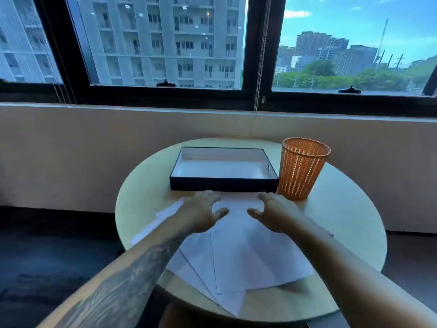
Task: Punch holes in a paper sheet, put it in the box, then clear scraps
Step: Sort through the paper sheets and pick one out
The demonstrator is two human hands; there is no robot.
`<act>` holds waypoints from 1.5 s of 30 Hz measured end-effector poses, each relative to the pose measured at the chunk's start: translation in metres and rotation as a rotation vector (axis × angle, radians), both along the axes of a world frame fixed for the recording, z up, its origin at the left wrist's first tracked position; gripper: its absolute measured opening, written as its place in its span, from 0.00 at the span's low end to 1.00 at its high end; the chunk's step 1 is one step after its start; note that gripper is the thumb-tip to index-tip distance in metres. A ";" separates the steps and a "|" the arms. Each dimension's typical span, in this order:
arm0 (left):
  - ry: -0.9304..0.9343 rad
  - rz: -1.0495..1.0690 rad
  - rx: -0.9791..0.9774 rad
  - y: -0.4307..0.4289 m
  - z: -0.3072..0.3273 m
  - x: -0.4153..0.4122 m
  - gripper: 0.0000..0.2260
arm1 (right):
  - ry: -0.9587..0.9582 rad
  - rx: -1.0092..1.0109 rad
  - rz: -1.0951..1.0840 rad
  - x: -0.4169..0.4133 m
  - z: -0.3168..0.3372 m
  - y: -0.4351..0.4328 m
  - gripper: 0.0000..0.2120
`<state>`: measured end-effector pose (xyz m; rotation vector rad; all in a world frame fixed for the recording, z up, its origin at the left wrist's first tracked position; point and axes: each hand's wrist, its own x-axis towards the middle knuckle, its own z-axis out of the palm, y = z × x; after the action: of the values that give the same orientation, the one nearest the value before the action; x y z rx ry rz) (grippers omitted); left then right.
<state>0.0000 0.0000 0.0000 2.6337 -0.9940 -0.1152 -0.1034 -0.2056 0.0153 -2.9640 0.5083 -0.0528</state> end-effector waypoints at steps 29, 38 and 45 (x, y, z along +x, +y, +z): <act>0.411 0.424 -1.193 0.023 -0.054 -0.008 0.29 | -0.773 1.290 -0.016 -0.012 -0.023 -0.005 0.07; 0.836 0.404 -1.416 0.032 -0.044 -0.006 0.15 | -0.743 1.398 0.029 0.015 -0.024 0.009 0.07; 0.845 0.468 -1.540 0.033 -0.045 -0.002 0.16 | -0.599 0.890 -0.045 0.015 -0.046 -0.011 0.08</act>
<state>-0.0015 0.0334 -0.0452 1.0843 0.0121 -0.2051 -0.0887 -0.2163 -0.0303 -1.9354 0.3696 -0.5397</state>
